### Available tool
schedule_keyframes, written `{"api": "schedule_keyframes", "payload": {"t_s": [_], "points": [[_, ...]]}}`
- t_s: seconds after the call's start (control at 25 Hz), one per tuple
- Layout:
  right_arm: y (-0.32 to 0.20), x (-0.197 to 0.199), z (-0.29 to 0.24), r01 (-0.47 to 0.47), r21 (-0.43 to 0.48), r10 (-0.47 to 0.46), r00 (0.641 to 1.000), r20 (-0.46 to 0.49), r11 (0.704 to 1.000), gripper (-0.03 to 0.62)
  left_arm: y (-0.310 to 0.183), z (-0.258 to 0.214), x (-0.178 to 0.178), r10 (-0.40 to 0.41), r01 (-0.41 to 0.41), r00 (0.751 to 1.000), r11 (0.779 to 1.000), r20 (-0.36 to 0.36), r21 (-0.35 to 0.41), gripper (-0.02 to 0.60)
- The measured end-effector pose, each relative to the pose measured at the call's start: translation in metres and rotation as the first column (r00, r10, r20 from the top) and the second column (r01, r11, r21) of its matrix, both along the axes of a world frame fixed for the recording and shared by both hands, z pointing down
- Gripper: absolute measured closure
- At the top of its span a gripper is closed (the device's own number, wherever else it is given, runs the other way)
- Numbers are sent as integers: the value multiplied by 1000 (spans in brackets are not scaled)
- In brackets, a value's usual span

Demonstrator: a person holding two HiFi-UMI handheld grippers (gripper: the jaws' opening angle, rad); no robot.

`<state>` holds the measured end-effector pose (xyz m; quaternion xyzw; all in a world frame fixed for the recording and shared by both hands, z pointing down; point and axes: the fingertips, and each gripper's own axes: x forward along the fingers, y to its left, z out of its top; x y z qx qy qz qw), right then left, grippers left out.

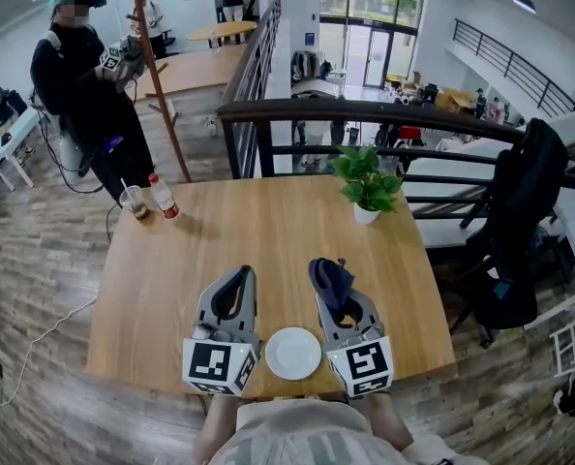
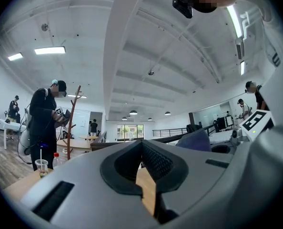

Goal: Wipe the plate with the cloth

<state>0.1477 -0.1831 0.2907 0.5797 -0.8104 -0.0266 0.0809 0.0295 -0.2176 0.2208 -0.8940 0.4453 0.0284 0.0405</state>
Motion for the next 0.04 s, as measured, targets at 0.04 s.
{"api": "schedule_keyframes", "payload": {"t_s": [0.04], "points": [[4,1,5,0,-1,0,1000,-2,1000,539,3,6,-2,-5,5,1000,1000,-2,-5,574]]}}
